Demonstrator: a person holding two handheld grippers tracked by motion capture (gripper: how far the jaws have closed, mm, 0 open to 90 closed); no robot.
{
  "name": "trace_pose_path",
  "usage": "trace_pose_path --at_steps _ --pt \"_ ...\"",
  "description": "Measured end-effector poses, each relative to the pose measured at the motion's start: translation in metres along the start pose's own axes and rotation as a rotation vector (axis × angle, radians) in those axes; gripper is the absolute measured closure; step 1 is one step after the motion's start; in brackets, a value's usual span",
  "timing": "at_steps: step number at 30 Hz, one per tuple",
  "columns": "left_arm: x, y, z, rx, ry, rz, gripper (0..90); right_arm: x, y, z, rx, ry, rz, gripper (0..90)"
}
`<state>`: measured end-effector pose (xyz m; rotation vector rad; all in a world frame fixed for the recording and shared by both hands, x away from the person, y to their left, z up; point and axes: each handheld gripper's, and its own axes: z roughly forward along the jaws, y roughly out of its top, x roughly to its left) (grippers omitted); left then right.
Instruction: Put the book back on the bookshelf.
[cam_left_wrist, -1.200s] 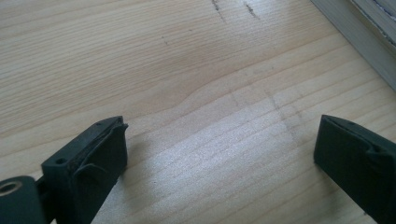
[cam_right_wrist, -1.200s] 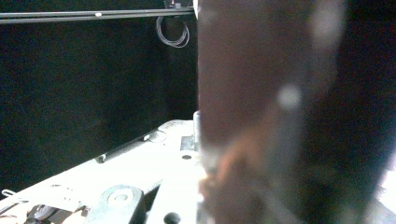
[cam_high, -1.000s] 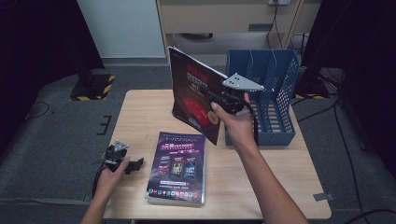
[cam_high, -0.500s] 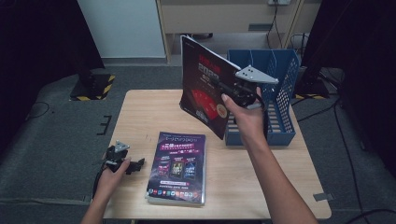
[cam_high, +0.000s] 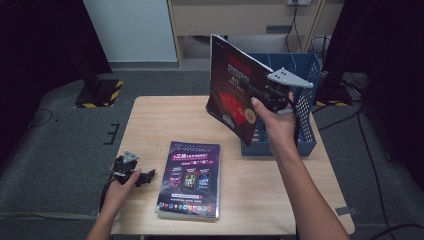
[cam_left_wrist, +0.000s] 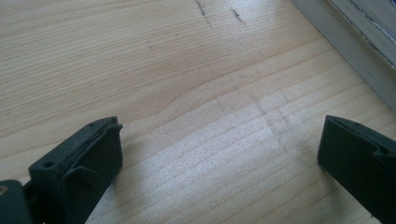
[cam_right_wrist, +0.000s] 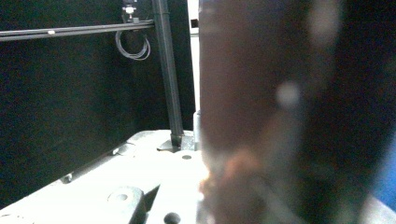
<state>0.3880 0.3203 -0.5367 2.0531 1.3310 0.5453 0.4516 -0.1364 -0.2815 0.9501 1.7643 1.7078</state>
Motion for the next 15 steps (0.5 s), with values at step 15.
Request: trace_pose_path --at_steps 15 --pt "-0.001 0.000 0.000 -0.001 0.003 -0.005 0.0 -0.019 -0.007 -0.024 0.000 -0.044 0.020 86.9"
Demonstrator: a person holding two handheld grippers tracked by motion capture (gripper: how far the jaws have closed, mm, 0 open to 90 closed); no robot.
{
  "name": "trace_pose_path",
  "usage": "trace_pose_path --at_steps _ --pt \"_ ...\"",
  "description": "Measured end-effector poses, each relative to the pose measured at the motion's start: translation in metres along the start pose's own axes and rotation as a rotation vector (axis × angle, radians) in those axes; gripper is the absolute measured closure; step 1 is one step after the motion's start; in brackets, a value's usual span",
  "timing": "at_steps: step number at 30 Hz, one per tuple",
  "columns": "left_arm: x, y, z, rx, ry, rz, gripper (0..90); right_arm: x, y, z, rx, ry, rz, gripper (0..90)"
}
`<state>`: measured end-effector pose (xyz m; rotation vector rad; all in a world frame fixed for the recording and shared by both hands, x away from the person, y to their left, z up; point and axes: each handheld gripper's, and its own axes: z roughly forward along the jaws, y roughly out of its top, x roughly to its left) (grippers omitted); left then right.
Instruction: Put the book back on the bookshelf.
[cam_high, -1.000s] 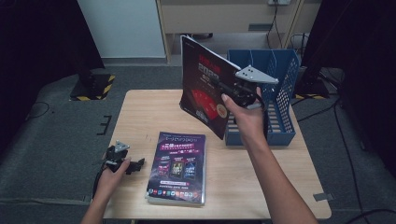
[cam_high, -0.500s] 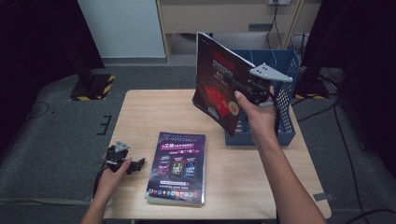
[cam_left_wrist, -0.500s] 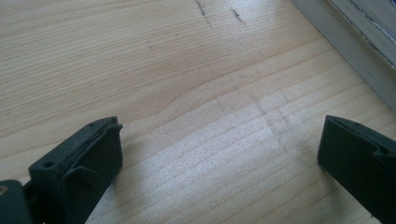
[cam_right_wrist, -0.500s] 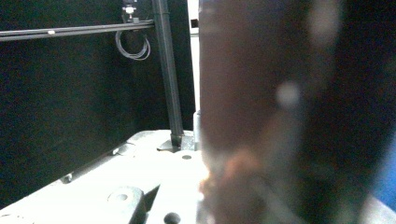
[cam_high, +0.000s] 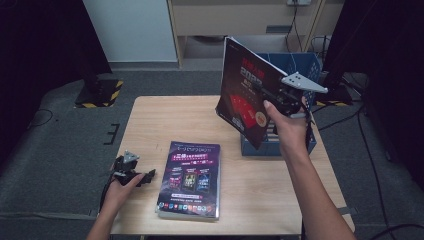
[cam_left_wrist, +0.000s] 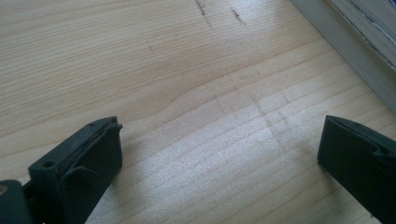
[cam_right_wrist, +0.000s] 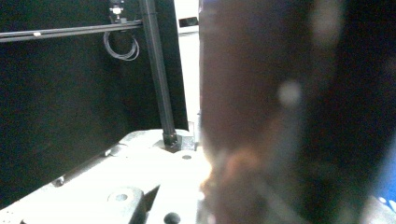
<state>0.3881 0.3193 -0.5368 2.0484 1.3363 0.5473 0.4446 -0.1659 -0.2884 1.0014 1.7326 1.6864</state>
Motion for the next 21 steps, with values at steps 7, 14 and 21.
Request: trace_pose_path --at_steps 7,14,21 --pt "-0.001 0.001 0.001 -0.001 0.000 -0.001 0.0 -0.011 0.000 -0.016 0.002 -0.029 0.009 86.9" --pt "-0.001 0.000 0.001 -0.002 0.005 -0.007 0.0 -0.021 0.000 -0.029 0.005 -0.057 0.009 86.9" --pt "-0.002 0.001 0.001 -0.002 0.004 -0.007 0.0 -0.030 -0.001 -0.036 0.015 -0.086 0.006 86.9"
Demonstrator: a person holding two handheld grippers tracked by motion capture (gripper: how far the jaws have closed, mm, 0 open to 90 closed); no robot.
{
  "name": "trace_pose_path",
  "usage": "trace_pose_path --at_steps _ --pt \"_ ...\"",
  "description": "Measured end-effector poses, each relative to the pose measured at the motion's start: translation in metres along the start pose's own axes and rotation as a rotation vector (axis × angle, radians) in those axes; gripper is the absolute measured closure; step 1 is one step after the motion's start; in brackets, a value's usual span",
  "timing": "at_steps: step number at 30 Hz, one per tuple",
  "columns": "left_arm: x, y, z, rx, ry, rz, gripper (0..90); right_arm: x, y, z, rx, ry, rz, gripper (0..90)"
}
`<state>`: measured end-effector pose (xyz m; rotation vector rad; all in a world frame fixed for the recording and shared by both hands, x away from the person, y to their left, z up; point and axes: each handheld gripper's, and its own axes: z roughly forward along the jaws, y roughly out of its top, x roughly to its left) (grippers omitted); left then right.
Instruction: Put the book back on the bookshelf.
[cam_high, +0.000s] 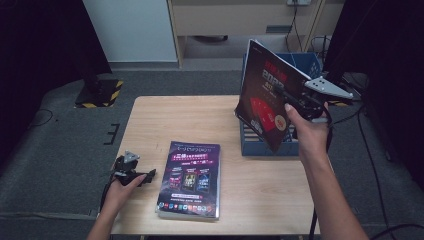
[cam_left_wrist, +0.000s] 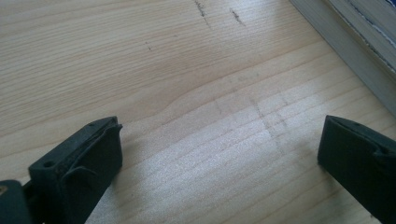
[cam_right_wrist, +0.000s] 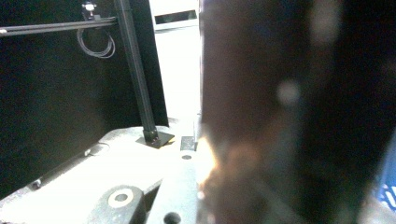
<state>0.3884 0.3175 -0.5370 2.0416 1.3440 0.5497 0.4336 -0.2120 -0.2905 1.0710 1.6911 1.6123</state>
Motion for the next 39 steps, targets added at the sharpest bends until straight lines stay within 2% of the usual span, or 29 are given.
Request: trace_pose_path --at_steps 9,20,27,39 --pt "0.000 0.000 0.000 0.000 0.000 0.000 0.0 -0.009 0.002 -0.008 0.012 -0.039 0.001 86.9" --pt "0.000 0.000 0.000 0.001 0.001 0.000 0.0 -0.018 0.001 -0.002 0.029 -0.099 -0.002 86.9" --pt "0.000 0.000 0.000 0.001 0.002 0.000 0.0 -0.016 0.003 0.002 0.034 -0.121 -0.010 86.9" --pt "-0.001 0.000 0.000 0.001 0.000 0.000 0.0 -0.009 0.006 0.023 0.059 -0.176 -0.028 86.9"
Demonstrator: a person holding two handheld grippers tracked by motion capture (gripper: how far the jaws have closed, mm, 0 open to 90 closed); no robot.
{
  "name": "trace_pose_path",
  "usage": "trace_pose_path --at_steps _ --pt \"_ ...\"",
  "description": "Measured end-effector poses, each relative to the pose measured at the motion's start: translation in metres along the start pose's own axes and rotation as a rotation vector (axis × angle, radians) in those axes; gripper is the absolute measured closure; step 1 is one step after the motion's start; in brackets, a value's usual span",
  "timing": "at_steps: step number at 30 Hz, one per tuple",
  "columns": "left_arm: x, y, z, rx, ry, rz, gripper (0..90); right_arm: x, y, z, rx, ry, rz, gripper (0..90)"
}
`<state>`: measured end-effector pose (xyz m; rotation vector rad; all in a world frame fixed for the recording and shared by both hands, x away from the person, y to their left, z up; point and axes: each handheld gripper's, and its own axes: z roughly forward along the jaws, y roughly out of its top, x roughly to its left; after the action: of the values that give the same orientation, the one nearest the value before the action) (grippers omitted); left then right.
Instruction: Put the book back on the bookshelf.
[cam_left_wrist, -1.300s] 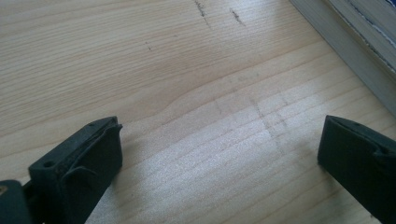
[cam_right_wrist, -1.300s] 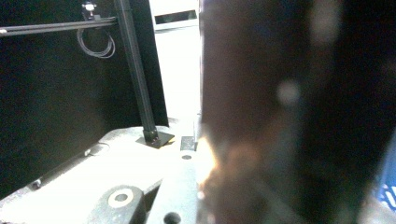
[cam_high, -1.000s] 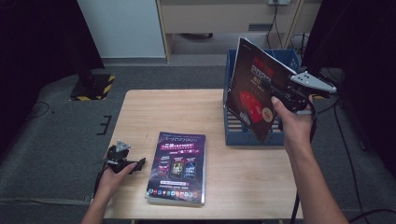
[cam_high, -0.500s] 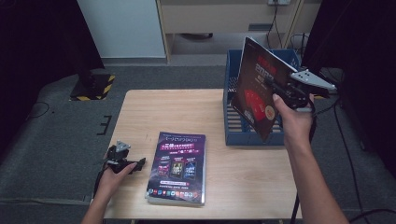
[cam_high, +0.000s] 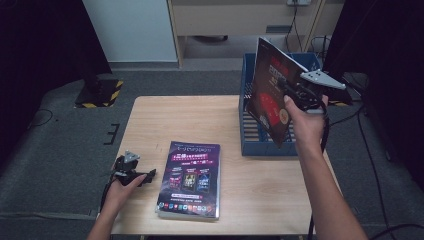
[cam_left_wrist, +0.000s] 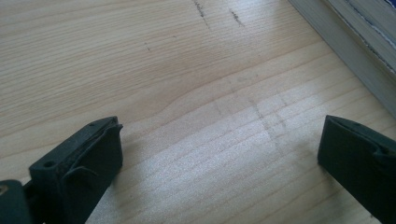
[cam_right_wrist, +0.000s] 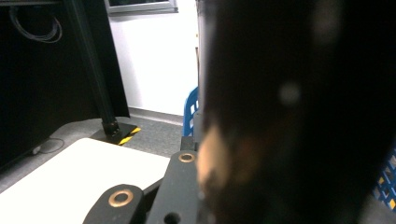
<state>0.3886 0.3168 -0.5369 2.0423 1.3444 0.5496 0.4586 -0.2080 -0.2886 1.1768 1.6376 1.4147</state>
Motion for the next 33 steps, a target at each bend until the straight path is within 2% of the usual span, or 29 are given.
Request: trace_pose_path --at_steps 11,19,33 --pt "-0.001 0.001 0.001 0.000 -0.002 0.004 0.0 0.006 0.001 0.014 0.011 -0.045 -0.014 86.9" --pt "-0.002 0.000 0.000 -0.001 -0.001 0.003 0.0 0.010 -0.002 0.026 0.017 -0.075 0.006 86.9" --pt "-0.002 0.001 0.001 0.002 -0.003 0.008 0.0 0.019 -0.007 0.041 0.009 -0.098 0.001 86.9"
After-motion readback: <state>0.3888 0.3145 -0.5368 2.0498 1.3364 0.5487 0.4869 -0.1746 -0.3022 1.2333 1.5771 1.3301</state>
